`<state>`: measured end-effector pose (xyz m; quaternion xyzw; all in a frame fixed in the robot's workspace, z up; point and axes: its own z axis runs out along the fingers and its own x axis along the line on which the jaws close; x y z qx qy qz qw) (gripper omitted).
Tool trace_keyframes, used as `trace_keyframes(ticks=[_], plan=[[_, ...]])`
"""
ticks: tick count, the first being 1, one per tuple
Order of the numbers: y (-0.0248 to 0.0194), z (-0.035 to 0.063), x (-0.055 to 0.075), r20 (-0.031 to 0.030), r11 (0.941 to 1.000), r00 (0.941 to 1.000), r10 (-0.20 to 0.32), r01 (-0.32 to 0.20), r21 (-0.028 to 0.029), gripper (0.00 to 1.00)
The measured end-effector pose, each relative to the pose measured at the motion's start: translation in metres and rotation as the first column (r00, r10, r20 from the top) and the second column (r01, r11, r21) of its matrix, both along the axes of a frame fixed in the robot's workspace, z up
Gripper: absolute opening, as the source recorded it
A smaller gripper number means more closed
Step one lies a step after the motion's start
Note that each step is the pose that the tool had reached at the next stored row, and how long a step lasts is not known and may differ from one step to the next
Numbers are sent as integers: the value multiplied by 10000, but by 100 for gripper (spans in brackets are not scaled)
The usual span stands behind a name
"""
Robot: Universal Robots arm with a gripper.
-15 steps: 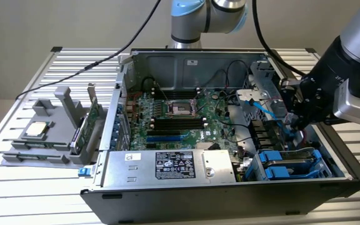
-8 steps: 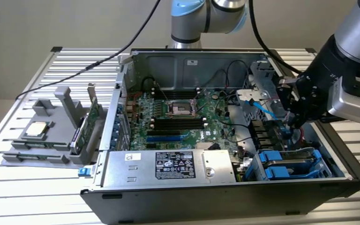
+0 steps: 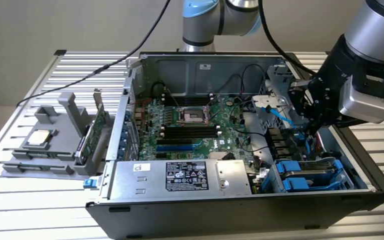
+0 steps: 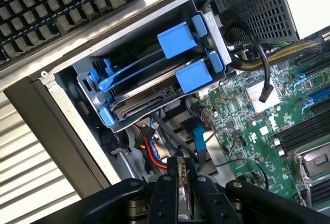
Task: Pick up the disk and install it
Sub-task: 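Insert the first disk wire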
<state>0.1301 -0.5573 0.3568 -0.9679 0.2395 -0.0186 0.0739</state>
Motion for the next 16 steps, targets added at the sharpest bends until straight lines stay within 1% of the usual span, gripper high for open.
trace_keyframes(ticks=[2,4,5,6,7,9,11,13,14,15,16], plan=[[37,-4,-12,25,9996,10000,2,-2,-279,16],[78,-8,-23,44,9984,10000,4,-1,-572,16],[102,-10,-28,51,9976,10000,5,-1,-695,16],[130,-11,-33,52,9969,10000,7,-3,-784,16],[153,-11,-36,53,9966,10000,9,-5,-826,16],[194,-11,-43,53,9961,10000,13,-8,-887,16],[225,-12,-52,53,9955,10000,15,-10,-953,16],[249,-11,-61,53,9946,10000,17,-11,-1035,16],[258,-9,-65,52,9941,10000,18,-12,-1087,16],[266,-7,-69,52,9933,10000,18,-12,-1155,16],[275,-2,-73,53,9922,10000,19,-12,-1247,16]])
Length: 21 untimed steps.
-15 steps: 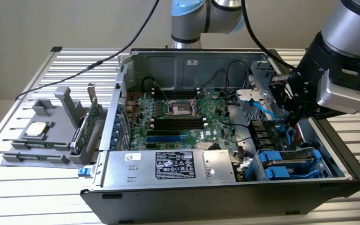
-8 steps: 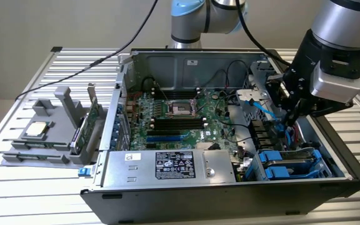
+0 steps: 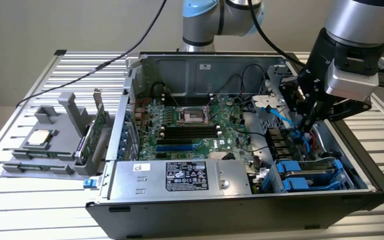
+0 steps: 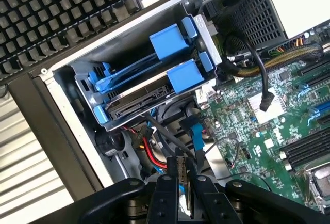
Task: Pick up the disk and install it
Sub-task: 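Insert the first disk wire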
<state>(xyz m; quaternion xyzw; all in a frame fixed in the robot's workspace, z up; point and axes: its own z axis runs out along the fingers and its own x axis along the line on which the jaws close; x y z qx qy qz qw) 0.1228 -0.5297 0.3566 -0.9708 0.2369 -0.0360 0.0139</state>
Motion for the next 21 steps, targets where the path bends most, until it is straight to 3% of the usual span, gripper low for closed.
trace_keyframes(ticks=[4,6,9,16,21], plan=[[32,24,-11,13,9990,10000,0,1,-438,16],[51,29,-17,33,9975,10000,1,1,-709,16],[102,32,-23,59,9931,10000,3,4,-1169,16],[218,40,-33,71,9835,10000,7,6,-1808,16],[270,52,-35,85,9739,10000,11,9,-2270,16]])
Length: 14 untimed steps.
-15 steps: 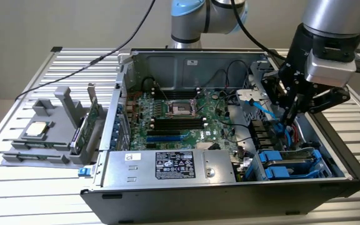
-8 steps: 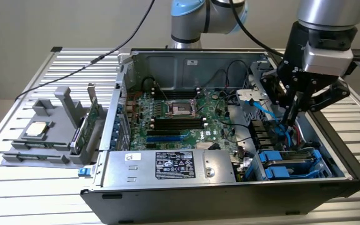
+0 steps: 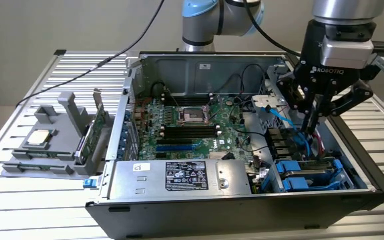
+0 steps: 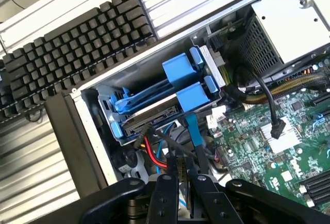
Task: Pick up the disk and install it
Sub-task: 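Insert the first disk wire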
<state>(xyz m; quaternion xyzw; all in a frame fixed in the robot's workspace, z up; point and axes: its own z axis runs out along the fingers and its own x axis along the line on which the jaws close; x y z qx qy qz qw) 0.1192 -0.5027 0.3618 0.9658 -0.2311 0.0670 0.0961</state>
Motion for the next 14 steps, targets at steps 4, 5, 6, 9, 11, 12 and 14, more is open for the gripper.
trace_keyframes(ticks=[4,5,6,9,11,12,14], plan=[[22,0,0,14,9995,10000,1,0,-310,16],[26,0,0,14,9994,10000,1,0,-336,16],[27,0,0,14,9994,10000,0,0,-345,16],[30,-1,0,14,9992,10000,1,0,-402,16],[31,-1,0,15,9990,10000,1,0,-441,16],[33,-2,0,15,9989,10000,1,0,-463,16],[35,-4,0,15,9987,10000,4,-3,-510,16]])
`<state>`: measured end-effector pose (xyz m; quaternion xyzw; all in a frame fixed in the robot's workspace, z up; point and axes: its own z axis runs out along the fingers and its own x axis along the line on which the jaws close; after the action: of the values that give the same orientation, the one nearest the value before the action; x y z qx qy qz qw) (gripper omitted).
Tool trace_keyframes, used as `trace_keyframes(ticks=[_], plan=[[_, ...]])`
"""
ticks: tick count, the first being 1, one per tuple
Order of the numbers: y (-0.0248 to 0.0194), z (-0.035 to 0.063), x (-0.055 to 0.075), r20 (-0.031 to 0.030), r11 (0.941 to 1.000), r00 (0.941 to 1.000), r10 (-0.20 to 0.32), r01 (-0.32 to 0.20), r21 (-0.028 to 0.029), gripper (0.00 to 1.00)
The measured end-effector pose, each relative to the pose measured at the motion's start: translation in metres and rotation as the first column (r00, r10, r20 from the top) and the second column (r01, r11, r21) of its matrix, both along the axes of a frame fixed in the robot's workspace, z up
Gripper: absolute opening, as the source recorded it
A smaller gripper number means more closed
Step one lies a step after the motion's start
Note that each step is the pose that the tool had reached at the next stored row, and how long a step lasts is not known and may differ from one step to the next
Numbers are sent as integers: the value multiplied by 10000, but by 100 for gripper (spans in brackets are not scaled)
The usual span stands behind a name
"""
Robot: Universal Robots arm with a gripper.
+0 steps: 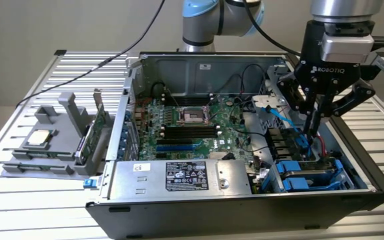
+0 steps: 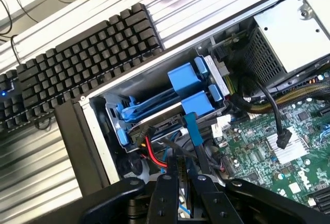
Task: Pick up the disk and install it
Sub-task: 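Insert the first disk wire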
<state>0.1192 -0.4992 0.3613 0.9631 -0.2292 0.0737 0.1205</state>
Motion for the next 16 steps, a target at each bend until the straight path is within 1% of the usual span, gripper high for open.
trace_keyframes(ticks=[6,11,13,16], plan=[[3,-4,14,-1,9999,10000,68,-68,-95,16],[6,-10,29,-2,9997,9999,143,-143,-195,16],[6,-13,33,-3,9995,9999,168,-168,-250,16],[7,-16,35,-5,9991,9998,198,-198,-377,16]])
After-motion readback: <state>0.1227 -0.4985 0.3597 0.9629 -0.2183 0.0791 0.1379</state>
